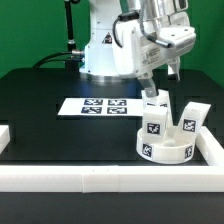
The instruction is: Assemble stool
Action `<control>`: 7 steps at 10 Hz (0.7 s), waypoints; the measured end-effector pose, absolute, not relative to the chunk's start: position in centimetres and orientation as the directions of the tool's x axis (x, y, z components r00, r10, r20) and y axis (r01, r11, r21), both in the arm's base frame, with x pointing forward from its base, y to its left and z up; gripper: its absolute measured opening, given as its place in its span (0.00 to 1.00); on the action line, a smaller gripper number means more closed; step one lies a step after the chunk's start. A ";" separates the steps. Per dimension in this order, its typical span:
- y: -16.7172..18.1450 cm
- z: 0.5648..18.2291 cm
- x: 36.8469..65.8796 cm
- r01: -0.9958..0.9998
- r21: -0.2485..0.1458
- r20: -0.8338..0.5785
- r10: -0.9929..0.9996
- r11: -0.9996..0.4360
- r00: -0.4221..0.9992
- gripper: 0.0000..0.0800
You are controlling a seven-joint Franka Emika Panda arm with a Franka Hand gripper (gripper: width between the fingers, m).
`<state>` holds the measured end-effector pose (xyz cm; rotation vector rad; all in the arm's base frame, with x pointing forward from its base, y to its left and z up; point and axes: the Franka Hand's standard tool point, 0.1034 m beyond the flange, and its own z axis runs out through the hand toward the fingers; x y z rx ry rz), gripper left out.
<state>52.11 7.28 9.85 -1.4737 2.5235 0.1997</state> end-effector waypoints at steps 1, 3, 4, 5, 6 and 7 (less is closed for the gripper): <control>7.3 9.8 52.1 -0.913 -0.013 -0.248 -0.886 0.407 -0.392 0.81; 7.4 9.8 52.0 -0.984 -0.068 -0.227 -0.963 0.166 -0.146 0.81; 7.9 9.7 51.9 -0.995 -0.093 -0.197 -0.979 -0.036 0.054 0.81; 8.4 9.8 51.8 -0.976 -0.101 -0.173 -0.963 -0.192 0.207 0.81; 8.9 10.0 51.9 -0.949 -0.109 -0.171 -0.935 -0.296 0.312 0.81; 9.1 10.2 52.1 -0.908 -0.118 -0.158 -0.895 -0.402 0.417 0.81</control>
Offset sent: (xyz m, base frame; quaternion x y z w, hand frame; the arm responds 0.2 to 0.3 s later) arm -0.0013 0.0196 -0.0019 -0.0415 0.0159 -0.4261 0.9036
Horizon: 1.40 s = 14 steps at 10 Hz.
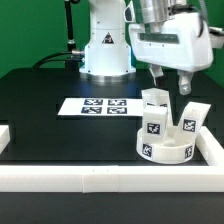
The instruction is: Assemble stool
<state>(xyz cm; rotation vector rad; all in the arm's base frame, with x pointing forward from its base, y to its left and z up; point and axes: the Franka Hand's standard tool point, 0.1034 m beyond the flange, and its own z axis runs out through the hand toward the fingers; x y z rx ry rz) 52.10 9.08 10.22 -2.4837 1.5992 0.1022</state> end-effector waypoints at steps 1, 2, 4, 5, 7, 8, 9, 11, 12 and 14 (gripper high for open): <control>8.9 10.2 52.1 -0.881 -0.128 -0.147 -0.869 -0.456 0.472 0.81; 8.8 10.1 52.1 -0.818 -0.144 -0.130 -0.808 -0.557 0.574 0.81; 8.7 10.1 52.1 -0.689 -0.164 -0.098 -0.683 -0.706 0.724 0.81; 8.6 10.2 52.0 -0.589 -0.159 -0.079 -0.584 -0.792 0.808 0.81; 9.3 10.8 52.7 -0.244 -0.085 -0.064 -0.239 -0.966 0.969 0.81; 9.2 10.6 52.8 -0.148 -0.083 -0.056 -0.144 -0.985 0.988 0.81; 9.0 10.6 52.8 -0.078 -0.084 -0.049 -0.075 -0.993 0.996 0.81; 8.7 10.6 52.8 0.113 -0.083 -0.033 0.116 -0.990 0.993 0.81; 8.5 10.6 52.8 0.218 -0.081 -0.021 0.220 -0.973 0.975 0.81; 7.9 10.1 52.6 0.355 -0.058 0.012 0.355 -0.933 0.935 0.81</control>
Offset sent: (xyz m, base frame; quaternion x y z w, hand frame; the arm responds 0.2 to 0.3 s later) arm 0.0000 0.0000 0.0000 0.0000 0.0000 -0.1790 0.9838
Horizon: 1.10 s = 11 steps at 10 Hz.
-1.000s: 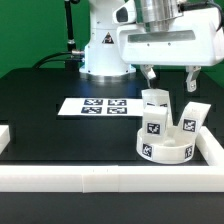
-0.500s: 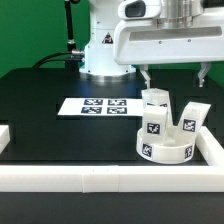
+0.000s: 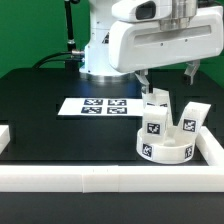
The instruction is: Assemble stool
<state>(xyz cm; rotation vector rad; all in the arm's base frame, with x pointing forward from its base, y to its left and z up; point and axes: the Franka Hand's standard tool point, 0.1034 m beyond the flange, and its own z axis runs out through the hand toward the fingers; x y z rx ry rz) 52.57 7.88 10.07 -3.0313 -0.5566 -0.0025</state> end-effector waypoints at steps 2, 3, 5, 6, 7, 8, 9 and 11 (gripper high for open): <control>7.1 9.5 52.0 0.384 -0.042 0.027 0.383 -0.922 0.923 0.81; 6.3 8.8 51.4 0.379 -0.025 0.040 0.378 -0.925 0.925 0.81; 6.2 8.2 51.0 0.376 -0.013 0.046 0.375 -0.926 0.926 0.81; 6.1 8.1 51.0 0.376 -0.013 0.044 0.375 -0.927 0.926 0.64; 6.0 8.1 51.0 0.375 -0.013 0.043 0.374 -0.927 0.926 0.45; 6.0 8.1 51.0 0.375 -0.012 0.042 0.374 -0.927 0.927 0.42; 6.0 8.1 51.0 0.374 -0.012 0.043 0.374 -0.927 0.927 0.42; 6.0 8.1 51.0 0.334 -0.014 0.042 0.333 -0.942 0.942 0.42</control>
Offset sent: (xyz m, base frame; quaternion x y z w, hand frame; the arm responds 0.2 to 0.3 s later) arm -0.0134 -0.0051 -0.0134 -0.0053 0.0236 -0.0106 0.9997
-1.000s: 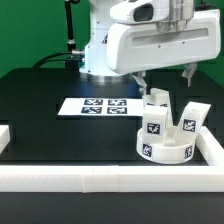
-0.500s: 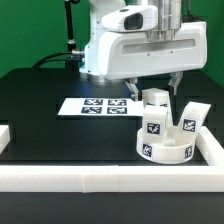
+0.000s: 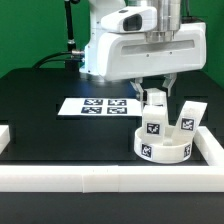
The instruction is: Assemble stool
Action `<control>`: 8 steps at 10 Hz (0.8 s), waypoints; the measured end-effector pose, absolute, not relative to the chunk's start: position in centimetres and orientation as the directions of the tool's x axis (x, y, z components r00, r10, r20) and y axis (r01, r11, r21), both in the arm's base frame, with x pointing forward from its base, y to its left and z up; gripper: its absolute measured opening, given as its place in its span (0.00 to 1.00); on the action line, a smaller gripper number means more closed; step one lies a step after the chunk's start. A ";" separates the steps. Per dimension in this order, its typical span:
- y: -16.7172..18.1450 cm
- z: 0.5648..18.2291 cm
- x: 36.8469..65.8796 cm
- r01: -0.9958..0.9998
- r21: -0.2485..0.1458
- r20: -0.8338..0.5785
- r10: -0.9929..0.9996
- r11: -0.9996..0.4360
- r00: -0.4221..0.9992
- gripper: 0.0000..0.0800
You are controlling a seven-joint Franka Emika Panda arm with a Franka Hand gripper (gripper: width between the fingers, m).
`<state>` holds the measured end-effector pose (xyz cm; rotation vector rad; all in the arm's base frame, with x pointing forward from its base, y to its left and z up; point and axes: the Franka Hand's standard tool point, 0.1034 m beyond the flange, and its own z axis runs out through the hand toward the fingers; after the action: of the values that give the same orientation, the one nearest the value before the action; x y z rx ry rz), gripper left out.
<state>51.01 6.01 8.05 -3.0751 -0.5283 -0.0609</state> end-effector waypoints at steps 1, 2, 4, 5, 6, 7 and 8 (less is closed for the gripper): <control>6.0 8.1 51.0 0.333 -0.014 0.042 0.332 -0.943 0.942 0.42; 6.0 8.1 51.0 0.323 -0.015 0.042 0.322 -0.946 0.946 0.42; 6.7 8.0 50.8 -0.021 -0.029 0.045 -0.022 -0.999 0.999 0.42; 7.4 7.9 50.8 -0.204 -0.041 0.042 -0.206 -0.978 0.978 0.42; 7.8 8.0 50.8 -0.394 -0.062 0.028 -0.396 -0.917 0.918 0.42; 8.1 8.0 50.8 -0.552 -0.081 0.008 -0.554 -0.830 0.832 0.42; 8.1 8.0 50.8 -0.590 -0.082 0.005 -0.592 -0.803 0.806 0.42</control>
Offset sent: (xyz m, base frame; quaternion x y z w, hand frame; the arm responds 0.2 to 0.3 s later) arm -0.0179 0.0129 -0.0029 -0.0151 0.0090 0.4154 0.9095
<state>50.79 8.14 8.00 -2.9119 0.9551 -0.0461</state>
